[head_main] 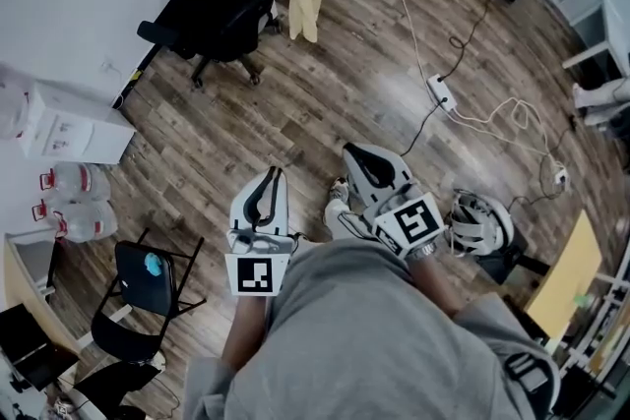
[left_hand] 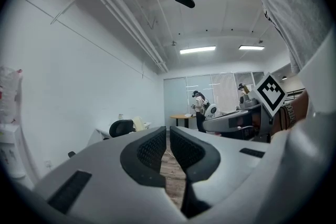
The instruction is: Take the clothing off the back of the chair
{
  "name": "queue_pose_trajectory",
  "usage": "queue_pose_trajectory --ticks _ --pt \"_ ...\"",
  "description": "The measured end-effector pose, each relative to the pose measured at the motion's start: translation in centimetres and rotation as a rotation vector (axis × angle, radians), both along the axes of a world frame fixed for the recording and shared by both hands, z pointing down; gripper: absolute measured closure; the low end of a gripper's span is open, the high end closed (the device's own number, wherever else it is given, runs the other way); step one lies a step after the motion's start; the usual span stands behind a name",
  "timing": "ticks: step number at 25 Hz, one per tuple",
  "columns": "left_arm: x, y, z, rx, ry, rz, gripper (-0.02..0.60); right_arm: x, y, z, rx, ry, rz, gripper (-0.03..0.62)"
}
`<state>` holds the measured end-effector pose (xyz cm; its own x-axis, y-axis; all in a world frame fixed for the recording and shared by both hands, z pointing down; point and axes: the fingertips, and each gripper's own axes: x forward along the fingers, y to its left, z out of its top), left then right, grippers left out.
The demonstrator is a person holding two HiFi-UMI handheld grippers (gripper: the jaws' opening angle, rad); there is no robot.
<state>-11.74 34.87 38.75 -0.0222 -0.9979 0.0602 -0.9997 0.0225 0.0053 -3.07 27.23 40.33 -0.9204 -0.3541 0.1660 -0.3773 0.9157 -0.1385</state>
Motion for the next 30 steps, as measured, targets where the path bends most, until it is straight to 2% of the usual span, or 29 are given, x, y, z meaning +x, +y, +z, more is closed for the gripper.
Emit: queue_pose_trajectory --ticks 3,8,13,18,27,30 --pt "0.8 -2.6 0.4 -0.017 0.009 -0.008 0.528 0.6 -2.6 0.1 -0.005 -0.010 -0.011 0.559" --pt "1.3 -6.5 0.5 0.013 0.047 -0.031 0.528 1.7 -5.9 0.2 0.014 -0.011 -0.031 0.559" --pt "2.1 -8.9 0.1 0.031 0.028 -0.026 0.528 3.0 -8.1 0.7 0.004 -0.009 -0.022 0.559" --pt "2.1 -10.3 1.3 -0.010 0.032 -0.025 0.528 3.5 -9.1 1.2 -0.026 -0.006 -0.011 0.559" --pt "1.2 -15.2 2.9 -0.031 0.055 0.049 0.527 3.2 -12.3 2.2 -0.046 0.025 0.055 0.559" --pt "0.5 -17.9 3.0 -0.024 0.034 0.086 0.526 2.6 -14.4 2.0 -0.037 0.031 0.081 0.559"
